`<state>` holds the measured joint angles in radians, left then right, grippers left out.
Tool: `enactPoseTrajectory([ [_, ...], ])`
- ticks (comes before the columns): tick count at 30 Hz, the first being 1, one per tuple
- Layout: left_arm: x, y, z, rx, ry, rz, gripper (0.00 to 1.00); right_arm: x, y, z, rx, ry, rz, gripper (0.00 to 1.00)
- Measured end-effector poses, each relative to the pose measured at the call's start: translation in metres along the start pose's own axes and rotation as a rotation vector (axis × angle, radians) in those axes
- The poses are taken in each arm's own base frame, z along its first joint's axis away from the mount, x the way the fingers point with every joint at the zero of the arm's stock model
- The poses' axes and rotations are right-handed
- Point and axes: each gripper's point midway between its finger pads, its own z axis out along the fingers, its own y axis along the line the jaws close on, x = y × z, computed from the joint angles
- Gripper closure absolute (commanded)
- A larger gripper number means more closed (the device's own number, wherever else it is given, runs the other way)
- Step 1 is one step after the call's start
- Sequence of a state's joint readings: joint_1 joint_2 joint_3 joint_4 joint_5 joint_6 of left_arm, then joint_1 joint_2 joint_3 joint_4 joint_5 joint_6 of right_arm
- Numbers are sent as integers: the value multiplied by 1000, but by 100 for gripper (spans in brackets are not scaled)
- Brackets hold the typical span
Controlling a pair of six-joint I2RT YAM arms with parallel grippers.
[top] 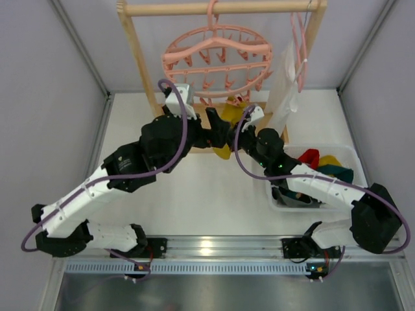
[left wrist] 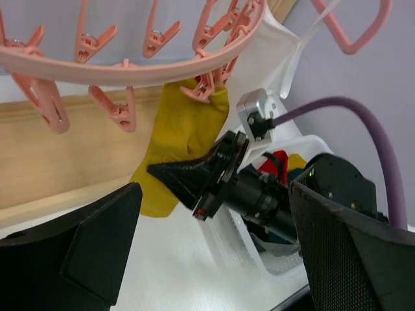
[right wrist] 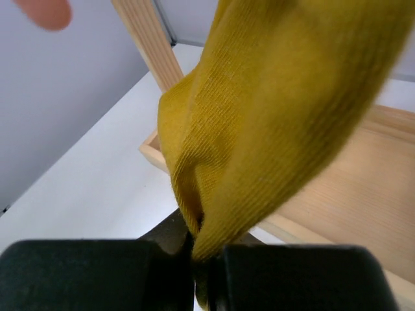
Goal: Remove the socks clipped to the hanger
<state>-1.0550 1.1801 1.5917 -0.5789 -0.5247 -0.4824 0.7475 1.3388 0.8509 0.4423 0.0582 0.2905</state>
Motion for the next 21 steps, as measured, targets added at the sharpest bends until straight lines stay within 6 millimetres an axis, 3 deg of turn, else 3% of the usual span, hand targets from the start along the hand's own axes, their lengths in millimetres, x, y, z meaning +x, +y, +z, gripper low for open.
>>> enactPoseTrajectory([
  [2,-2,-11,6,-23,-17,20,1,-3,7,-5,-6,-13,0,100],
  [8,-18,-8,33,-169,-86,40,2,5,23,-18,-20,-17,-3,100],
  [15,-5,-15,56,-243,-87,74,1,20,31,-23,-19,-14,-15,100],
  [21,-3,-9,57,-295,-102,89,1,19,40,-26,-17,-55,-25,100],
])
